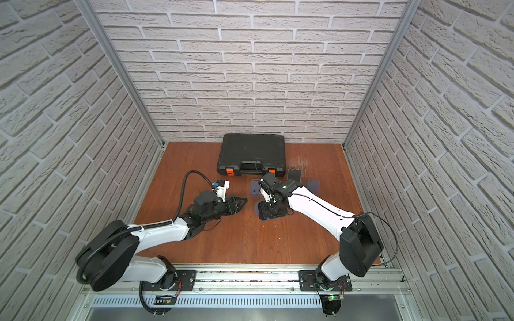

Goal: Open the phone stand
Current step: Pick up the phone stand at the center of the board, then open the phone stand.

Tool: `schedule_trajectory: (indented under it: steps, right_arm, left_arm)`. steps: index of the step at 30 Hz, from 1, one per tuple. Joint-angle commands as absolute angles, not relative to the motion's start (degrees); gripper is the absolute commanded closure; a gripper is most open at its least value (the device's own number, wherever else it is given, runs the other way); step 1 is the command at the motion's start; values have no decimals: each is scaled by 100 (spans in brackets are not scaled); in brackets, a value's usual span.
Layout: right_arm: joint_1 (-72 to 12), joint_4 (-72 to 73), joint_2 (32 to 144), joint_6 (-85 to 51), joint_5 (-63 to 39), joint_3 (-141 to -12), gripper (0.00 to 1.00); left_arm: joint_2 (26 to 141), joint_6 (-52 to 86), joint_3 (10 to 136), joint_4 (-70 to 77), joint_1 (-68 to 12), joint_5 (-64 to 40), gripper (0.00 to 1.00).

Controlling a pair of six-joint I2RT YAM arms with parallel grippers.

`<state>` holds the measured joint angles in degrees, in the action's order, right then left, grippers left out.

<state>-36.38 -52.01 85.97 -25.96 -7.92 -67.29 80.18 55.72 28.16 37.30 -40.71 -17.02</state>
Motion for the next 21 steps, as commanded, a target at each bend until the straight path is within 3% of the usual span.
schedule_trajectory:
  steps: [1, 21]
  right_arm:
    - [-3671, -5012, 8361, -2584, -868, -6882, 86]
    - [-3639, -4791, 8503, -2678, -606, -7280, 86]
  left_arm:
    - [8353, 5692, 3094, 4897, -4228, -2129, 53]
    - [8789, 5528, 3356, 4730, -4483, -2187, 65]
